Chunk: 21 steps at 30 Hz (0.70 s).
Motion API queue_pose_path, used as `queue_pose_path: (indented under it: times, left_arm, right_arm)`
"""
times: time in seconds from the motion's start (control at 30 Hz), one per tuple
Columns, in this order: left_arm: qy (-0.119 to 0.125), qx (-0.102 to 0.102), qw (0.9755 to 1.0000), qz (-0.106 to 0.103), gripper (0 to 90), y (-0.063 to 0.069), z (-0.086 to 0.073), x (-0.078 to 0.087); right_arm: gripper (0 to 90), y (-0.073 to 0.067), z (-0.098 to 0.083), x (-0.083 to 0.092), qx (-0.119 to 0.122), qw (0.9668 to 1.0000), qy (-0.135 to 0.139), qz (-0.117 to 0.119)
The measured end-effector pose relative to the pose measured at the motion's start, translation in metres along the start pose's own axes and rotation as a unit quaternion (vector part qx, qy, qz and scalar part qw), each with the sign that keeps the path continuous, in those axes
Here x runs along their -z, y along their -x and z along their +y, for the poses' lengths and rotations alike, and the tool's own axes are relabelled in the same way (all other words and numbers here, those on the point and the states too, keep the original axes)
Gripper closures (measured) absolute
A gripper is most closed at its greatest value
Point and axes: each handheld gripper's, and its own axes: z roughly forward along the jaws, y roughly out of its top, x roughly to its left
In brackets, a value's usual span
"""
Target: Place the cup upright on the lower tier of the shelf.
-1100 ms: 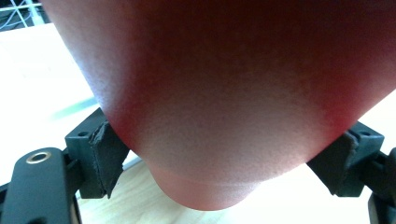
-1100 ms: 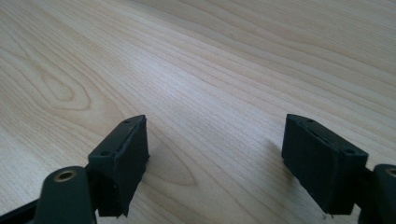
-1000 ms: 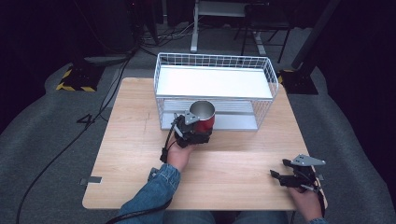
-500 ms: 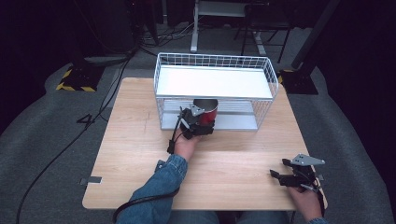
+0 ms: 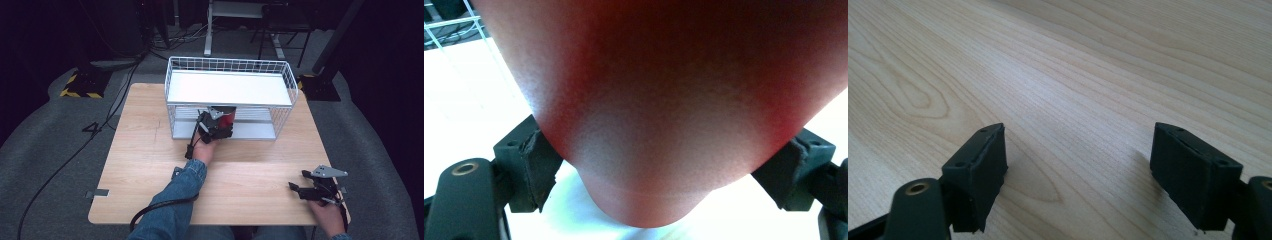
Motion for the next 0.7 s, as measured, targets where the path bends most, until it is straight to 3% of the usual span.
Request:
queue_pose_path:
  times: [0.43, 0.7]
  left_arm:
    - [-0.007, 0.002, 0.9999, 0.012, 16.4, 0.003, 0.003, -0.024]
    - [-0.001, 0.001, 0.9999, 0.015, 16.3, 0.003, 0.003, -0.030]
  right_arm:
    - [22.9, 0.000, 0.000, 0.000, 0.003, 1.0000, 0.001, 0.004]
    - [22.9, -0.001, 0.000, 0.000, 0.004, 1.0000, 0.001, 0.004]
